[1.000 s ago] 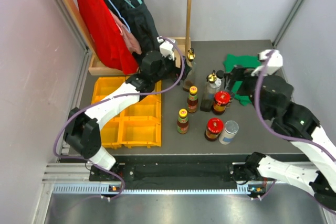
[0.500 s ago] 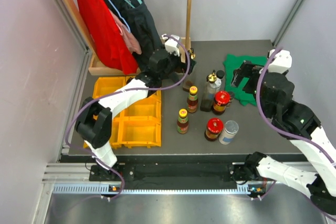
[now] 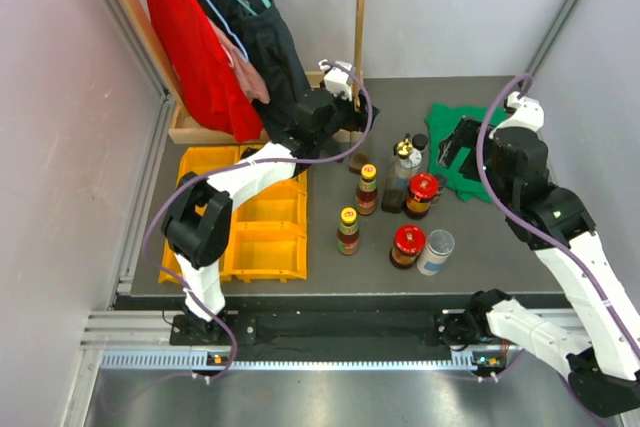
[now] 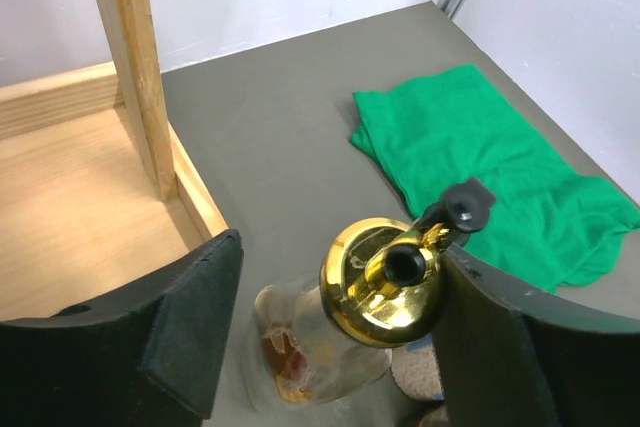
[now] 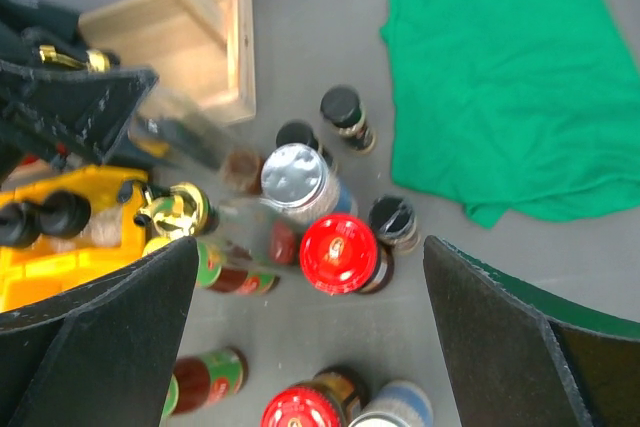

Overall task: Organize the condiment bottles
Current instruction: Pick up the bottle from the center of the board, then place the bottle in the storage box.

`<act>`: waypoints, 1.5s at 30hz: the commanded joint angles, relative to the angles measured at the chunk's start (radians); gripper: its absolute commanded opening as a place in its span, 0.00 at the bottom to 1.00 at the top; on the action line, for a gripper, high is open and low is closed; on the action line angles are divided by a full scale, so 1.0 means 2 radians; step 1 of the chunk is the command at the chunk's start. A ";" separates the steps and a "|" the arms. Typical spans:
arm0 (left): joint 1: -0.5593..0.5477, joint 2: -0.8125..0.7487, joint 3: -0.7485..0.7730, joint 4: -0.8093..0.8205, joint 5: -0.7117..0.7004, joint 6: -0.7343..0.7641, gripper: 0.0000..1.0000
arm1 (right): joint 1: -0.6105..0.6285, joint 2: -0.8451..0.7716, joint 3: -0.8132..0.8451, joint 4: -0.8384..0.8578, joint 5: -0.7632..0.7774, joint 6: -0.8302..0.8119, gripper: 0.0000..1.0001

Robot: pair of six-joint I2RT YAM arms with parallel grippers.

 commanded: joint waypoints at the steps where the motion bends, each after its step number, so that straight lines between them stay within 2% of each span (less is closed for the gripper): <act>1: -0.003 0.011 0.032 0.031 -0.009 0.017 0.72 | -0.017 -0.001 -0.010 0.020 -0.046 0.009 0.93; 8: -0.021 0.009 0.032 0.021 -0.046 0.056 0.57 | -0.025 0.005 -0.017 0.026 -0.053 0.010 0.93; 11: -0.031 0.004 0.025 0.021 -0.056 0.073 0.42 | -0.025 0.007 -0.019 0.028 -0.054 0.011 0.93; 12: -0.034 0.004 0.024 0.021 -0.066 0.077 0.31 | -0.025 0.007 -0.019 0.027 -0.054 0.011 0.93; 15: -0.041 0.004 0.022 0.019 -0.081 0.086 0.13 | -0.025 0.007 -0.020 0.026 -0.054 0.013 0.93; 16: -0.042 0.004 0.023 0.019 -0.086 0.086 0.03 | -0.026 0.007 -0.021 0.026 -0.054 0.012 0.93; 17: -0.042 0.003 0.023 0.019 -0.090 0.086 0.00 | -0.025 0.006 -0.021 0.026 -0.054 0.013 0.93; 25: -0.045 -0.018 0.027 0.038 -0.133 0.096 0.00 | -0.026 0.007 -0.023 0.027 -0.054 0.013 0.92; 31: -0.046 -0.042 0.048 0.030 -0.134 0.109 0.00 | -0.026 0.012 -0.023 0.031 -0.059 0.016 0.92; 45: -0.046 -0.173 0.035 -0.039 -0.179 0.106 0.00 | -0.026 0.024 -0.022 0.036 -0.070 0.024 0.92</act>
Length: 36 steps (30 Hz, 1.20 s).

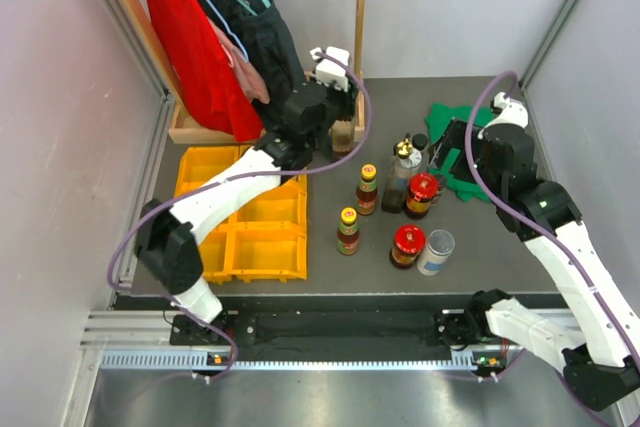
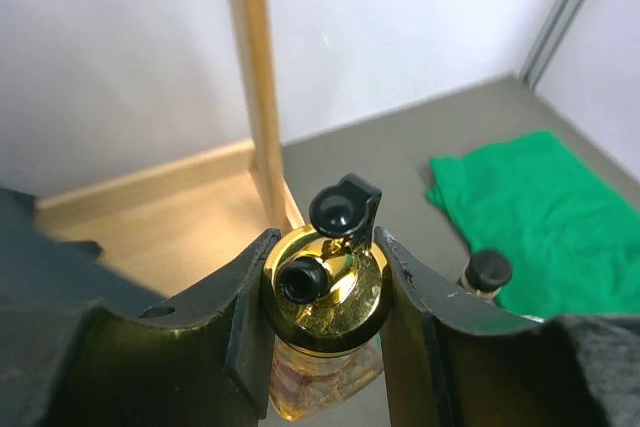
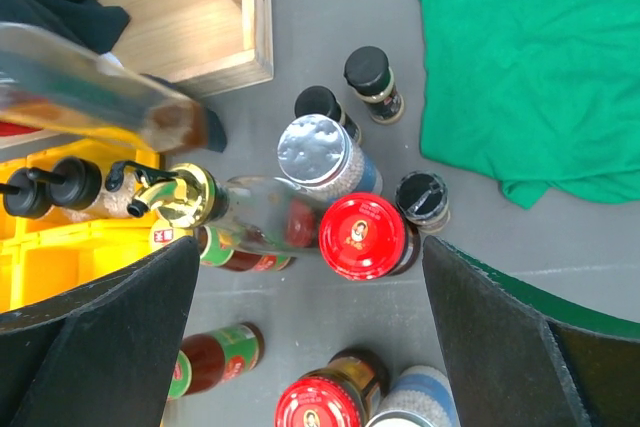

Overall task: Organize the condiment bottles
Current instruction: Place the bottle in the storage box.

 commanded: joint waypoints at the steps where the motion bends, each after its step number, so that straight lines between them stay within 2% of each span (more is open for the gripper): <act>1: -0.001 -0.086 0.017 0.009 -0.043 0.002 0.00 | -0.006 0.003 0.003 0.025 -0.007 0.007 0.92; 4: -0.001 -0.123 0.017 -0.030 -0.061 -0.012 0.00 | -0.006 0.003 0.003 0.022 -0.006 0.007 0.92; 8: -0.001 -0.177 0.049 -0.173 -0.070 -0.062 0.00 | -0.007 -0.001 -0.001 0.019 -0.001 0.006 0.92; 11: -0.001 -0.217 0.053 -0.222 -0.092 -0.071 0.00 | -0.007 -0.002 -0.003 0.018 0.001 0.006 0.92; 14: -0.001 -0.256 0.044 -0.245 -0.120 -0.074 0.00 | -0.007 -0.002 0.000 0.018 -0.005 0.008 0.92; 22: -0.001 -0.295 0.024 -0.324 -0.298 -0.060 0.00 | -0.006 -0.006 -0.005 0.015 -0.024 0.021 0.91; 29: 0.002 -0.294 0.006 -0.321 -0.414 -0.038 0.00 | -0.006 -0.006 -0.003 0.013 -0.025 0.018 0.91; 33: 0.051 -0.282 0.002 -0.329 -0.407 -0.050 0.00 | -0.006 0.000 -0.002 0.015 -0.027 0.021 0.91; 36: 0.107 -0.261 0.009 -0.353 -0.354 -0.086 0.00 | -0.006 0.004 -0.001 0.016 -0.030 0.021 0.91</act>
